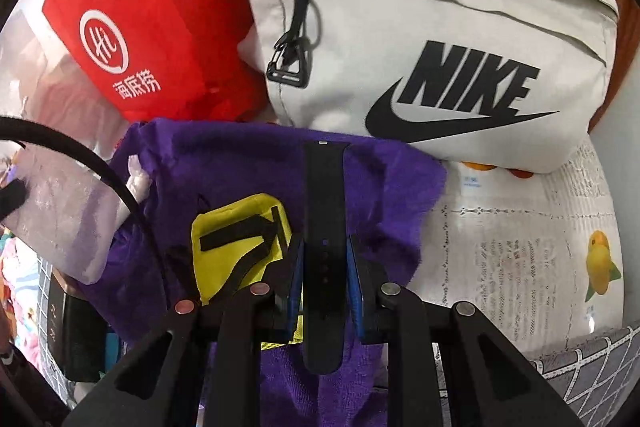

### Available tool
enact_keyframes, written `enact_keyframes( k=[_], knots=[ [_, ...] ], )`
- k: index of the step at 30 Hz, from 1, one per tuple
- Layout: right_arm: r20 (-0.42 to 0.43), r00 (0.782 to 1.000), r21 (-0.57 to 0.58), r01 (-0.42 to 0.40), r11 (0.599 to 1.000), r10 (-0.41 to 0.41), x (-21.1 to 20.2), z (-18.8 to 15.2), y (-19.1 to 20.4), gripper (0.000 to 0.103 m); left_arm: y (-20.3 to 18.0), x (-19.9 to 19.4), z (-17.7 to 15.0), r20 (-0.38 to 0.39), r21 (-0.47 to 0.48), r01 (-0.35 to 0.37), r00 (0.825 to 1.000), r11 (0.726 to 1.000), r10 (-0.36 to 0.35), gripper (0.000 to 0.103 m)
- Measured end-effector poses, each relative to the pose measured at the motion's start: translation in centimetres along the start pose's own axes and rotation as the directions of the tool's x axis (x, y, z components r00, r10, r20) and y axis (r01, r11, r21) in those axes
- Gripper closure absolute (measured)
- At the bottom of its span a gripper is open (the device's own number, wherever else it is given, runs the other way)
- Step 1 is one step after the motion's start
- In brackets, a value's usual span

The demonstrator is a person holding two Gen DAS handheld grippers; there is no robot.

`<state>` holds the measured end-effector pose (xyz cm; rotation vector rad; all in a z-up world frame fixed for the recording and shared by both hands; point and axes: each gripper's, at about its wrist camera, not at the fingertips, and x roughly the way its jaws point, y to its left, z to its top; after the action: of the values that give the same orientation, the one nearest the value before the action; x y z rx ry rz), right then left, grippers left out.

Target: Organize soft objects

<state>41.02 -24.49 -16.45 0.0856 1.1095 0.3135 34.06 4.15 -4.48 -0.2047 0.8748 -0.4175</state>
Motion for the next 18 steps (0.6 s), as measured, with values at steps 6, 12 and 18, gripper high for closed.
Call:
enact_keyframes(
  k=[6, 12, 18],
  knots=[
    [-0.029, 1.0, 0.004, 0.014, 1.0, -0.014, 1.3, -0.2, 0.1, 0.083, 0.1, 0.2, -0.1, 0.002, -0.002, 0.003, 1.0, 1.0, -0.003, 0.097],
    [-0.03, 0.999, 0.003, 0.028, 1.0, -0.027, 1.4, -0.3, 0.1, 0.083, 0.4, 1.1, -0.1, -0.016, -0.025, 0.079, 0.997, 0.997, -0.079, 0.097],
    [-0.046, 0.999, 0.003, 0.029, 1.0, -0.029, 1.7, -0.4, -0.2, 0.083, 1.7, 3.8, -0.5, -0.106, -0.053, -0.001, 0.994, 0.999, -0.005, 0.097]
  ],
)
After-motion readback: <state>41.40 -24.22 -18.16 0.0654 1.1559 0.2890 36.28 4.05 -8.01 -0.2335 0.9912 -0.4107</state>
